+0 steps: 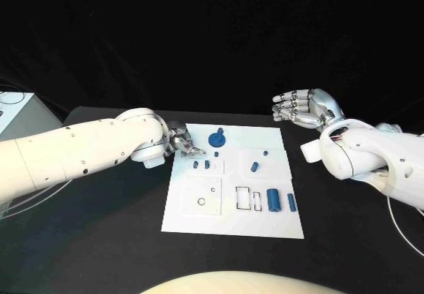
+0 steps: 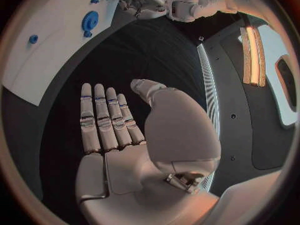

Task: Assemble the parts on the task board

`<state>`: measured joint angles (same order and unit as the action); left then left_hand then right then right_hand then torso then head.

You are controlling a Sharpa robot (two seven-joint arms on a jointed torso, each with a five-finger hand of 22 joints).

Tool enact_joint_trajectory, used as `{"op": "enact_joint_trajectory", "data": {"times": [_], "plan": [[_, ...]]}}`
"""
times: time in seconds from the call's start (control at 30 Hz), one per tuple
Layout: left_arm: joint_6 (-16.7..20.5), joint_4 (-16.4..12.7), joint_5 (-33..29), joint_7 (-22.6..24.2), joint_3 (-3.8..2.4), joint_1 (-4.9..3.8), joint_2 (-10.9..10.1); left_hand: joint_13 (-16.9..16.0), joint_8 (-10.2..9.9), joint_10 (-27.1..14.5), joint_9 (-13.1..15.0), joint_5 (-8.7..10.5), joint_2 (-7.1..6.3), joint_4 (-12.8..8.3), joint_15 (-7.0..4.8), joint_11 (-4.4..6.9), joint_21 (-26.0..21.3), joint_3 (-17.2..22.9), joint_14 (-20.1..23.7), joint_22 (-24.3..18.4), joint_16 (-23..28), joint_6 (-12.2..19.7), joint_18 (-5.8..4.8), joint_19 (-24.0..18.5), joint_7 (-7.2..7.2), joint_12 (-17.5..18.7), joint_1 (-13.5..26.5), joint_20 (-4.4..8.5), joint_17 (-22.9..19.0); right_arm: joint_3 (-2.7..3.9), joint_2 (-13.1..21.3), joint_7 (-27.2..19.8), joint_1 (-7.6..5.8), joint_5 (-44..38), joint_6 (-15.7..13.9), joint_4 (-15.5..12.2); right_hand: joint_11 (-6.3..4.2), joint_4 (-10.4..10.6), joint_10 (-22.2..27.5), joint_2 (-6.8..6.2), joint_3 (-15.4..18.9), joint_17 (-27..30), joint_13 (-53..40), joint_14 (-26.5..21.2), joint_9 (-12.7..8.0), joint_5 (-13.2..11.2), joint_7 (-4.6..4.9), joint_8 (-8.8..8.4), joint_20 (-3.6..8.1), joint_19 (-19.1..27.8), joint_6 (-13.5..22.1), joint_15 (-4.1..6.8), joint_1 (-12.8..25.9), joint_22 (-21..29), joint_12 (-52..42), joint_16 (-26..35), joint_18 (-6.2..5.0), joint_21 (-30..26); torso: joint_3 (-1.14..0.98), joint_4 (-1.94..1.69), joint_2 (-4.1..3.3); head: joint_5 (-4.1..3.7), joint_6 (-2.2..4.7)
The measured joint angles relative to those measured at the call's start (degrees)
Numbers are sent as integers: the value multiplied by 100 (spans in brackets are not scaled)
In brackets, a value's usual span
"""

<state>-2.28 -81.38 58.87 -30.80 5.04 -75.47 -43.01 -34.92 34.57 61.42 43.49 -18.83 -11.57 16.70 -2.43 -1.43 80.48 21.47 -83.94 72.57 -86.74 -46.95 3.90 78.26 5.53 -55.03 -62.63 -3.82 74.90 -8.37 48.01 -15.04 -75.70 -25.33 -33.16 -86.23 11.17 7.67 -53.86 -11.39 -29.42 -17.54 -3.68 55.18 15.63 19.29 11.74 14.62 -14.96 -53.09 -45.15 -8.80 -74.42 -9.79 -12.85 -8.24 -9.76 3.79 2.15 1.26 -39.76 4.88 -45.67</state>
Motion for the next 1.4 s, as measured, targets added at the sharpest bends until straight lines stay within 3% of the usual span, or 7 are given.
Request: {"op": "enact_joint_trajectory", "data": {"times": [0.3, 0.43, 0.57, 0.7, 0.9, 1.2, 1.4], "plan": [[173, -158, 18, 62, -80, 0, -64, 28, 46, -154, 0, 0, 12, -18, 43, -51, -176, -45, 0, -257, 183, 83, 0, -211, 66, 0, -153, -48, 5, 0, -1, 3, 7, 5, 1, 7, 0, 0, 0, 0, 0, 0, 0, 0, 0, 0, 0, 0, 0, 0, 0, 0, 0, 0, 0, 0, 0, 0, -3, 20, -2, 3, 32], [349, -175, -9, 417, -73, 1, -46, 134, 101, -633, -37, -18, 4, -169, 144, -118, -612, 107, 68, -891, 604, 418, 182, -732, 134, 141, -873, -90, -37, 0, 2, 4, 10, 7, 1, 7, 0, 0, 0, 0, 0, 0, 0, 0, 0, 0, 0, 0, 0, 0, 0, 0, 0, 0, 0, 0, 0, 0, -2, 16, -5, -8, 58], [636, -168, -15, 1066, 4, 21, 27, 509, -89, -1307, -328, -18, -82, -490, 339, -344, -1541, 574, 929, -2101, 1485, 828, 449, -1776, 360, 649, -1731, -255, -1139, 0, 4, 4, 11, 9, 1, 8, 0, 0, 0, 0, 0, 9, 0, 0, -5, 0, 0, -22, 0, 0, 0, 0, 0, 12, 0, 23, 0, 0, -3, 13, -7, -16, 77], [953, -135, 117, 1804, 81, 101, 124, 841, -289, -1631, -657, 0, -242, -651, 470, -482, -2097, 796, 1621, -2776, 2006, 917, 580, -2457, 449, 1017, -1965, -388, -1863, 0, 6, 4, 11, 11, 1, 10, 0, 0, 0, 0, 0, 9, 0, 0, -5, 0, 0, -22, 0, 0, 0, 0, 0, 12, 22, 23, 0, 0, 0, 10, -12, -19, 93], [1300, 28, 628, 2599, 214, 179, 309, 1199, -434, -1884, -1019, 41, -359, -715, 542, -554, -2196, 795, 1919, -2885, 2130, 978, 581, -2619, 451, 1350, -1969, -471, -2261, 0, 6, 4, 12, 12, 4, 11, 0, 0, 0, 0, 0, 15, 0, 0, -5, 0, 0, -22, 0, 0, 0, 0, 0, 20, 22, 23, 0, 0, 4, 12, -12, -18, 109], [1487, 417, 1400, 2977, 396, 233, 625, 1496, -476, -2059, -1268, 41, -381, -770, 571, -605, -2196, 739, 1989, -2849, 2130, 978, 581, -2619, 451, 1584, -1947, -471, -2524, 0, 0, 4, 12, 14, 11, 13, 0, 0, 0, 0, 0, 15, 0, 0, -5, 0, 0, -22, 0, 0, 0, 0, -1, 20, 22, 23, 0, 0, 8, 23, -13, -36, 124], [1524, 586, 1738, 3005, 427, 241, 754, 1605, -476, -2123, -1370, 41, -403, -788, 573, -604, -2115, 721, 2007, -2734, 2121, 928, 581, -2558, 403, 1649, -1969, -515, -2615, 0, -3, 4, 12, 15, 16, 16, 0, 0, 0, 0, 0, 14, 0, 0, -5, 0, 0, -22, 0, 0, 0, 0, -1, 20, 22, 23, 0, 0, 8, 26, -18, -47, 129]]}}
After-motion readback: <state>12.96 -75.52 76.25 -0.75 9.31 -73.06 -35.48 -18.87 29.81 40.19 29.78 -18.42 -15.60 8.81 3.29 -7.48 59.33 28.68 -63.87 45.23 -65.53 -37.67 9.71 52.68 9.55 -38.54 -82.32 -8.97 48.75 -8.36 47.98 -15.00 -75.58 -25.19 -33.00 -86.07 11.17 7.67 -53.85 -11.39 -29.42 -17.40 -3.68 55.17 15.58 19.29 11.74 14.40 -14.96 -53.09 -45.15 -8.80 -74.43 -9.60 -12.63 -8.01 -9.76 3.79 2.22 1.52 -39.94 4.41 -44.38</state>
